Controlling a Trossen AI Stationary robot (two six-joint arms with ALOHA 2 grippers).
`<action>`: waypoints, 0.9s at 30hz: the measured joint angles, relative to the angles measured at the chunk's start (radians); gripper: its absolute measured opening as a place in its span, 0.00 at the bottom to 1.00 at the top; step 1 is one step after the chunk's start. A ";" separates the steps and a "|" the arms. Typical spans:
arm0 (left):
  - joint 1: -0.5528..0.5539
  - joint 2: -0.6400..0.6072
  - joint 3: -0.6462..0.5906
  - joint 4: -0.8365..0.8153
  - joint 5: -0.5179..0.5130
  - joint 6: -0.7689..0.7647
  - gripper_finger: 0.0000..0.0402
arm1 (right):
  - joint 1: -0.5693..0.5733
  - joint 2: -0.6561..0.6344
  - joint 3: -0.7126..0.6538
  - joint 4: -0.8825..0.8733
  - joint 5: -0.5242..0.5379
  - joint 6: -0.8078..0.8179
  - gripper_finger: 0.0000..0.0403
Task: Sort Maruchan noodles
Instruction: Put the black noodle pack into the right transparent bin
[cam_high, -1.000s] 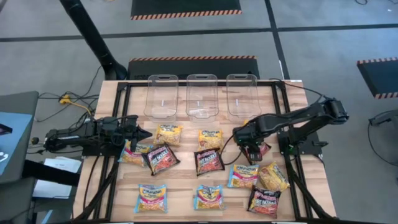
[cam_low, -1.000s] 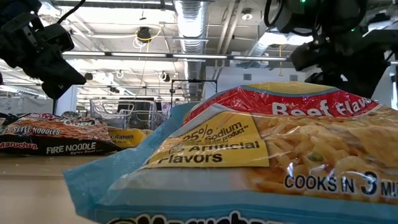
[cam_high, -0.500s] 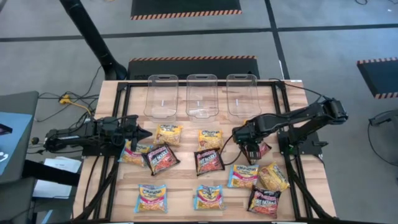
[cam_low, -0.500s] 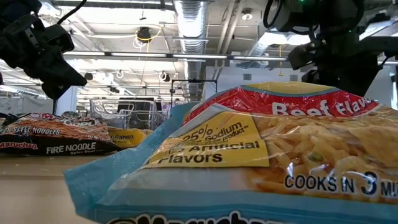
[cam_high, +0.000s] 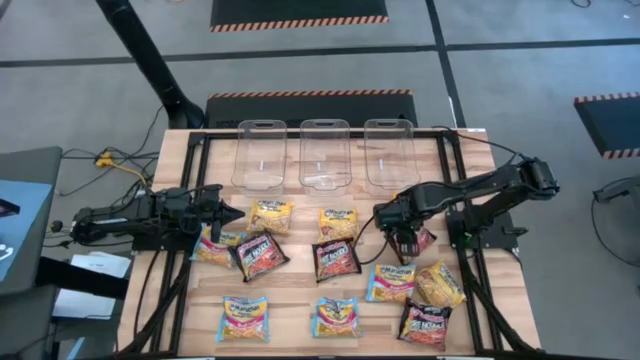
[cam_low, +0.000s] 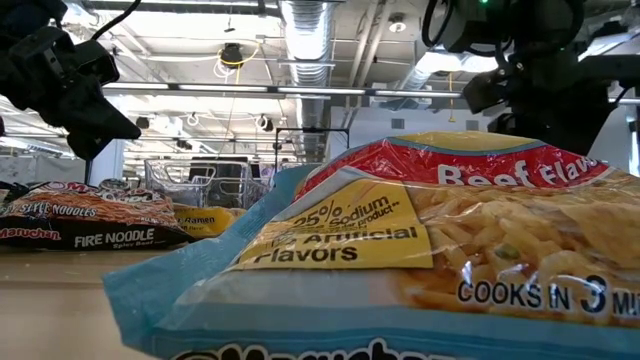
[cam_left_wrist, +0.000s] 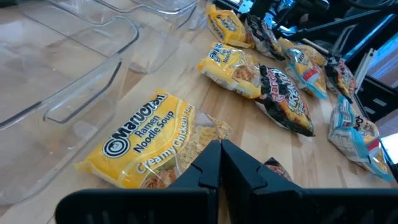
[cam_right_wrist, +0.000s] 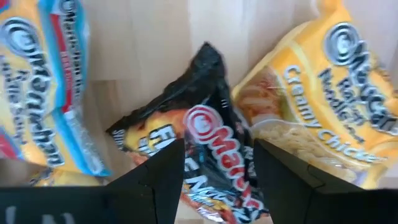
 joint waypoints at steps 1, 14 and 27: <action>0.000 0.000 0.000 0.000 0.000 0.000 0.00 | 0.000 0.000 0.000 0.000 0.010 0.003 0.54; 0.000 0.000 0.000 0.000 0.000 0.005 0.00 | -0.018 0.000 -0.026 0.004 -0.032 0.008 0.54; 0.000 0.000 0.000 0.000 -0.016 0.006 0.00 | -0.018 0.061 -0.027 0.006 -0.027 0.016 0.54</action>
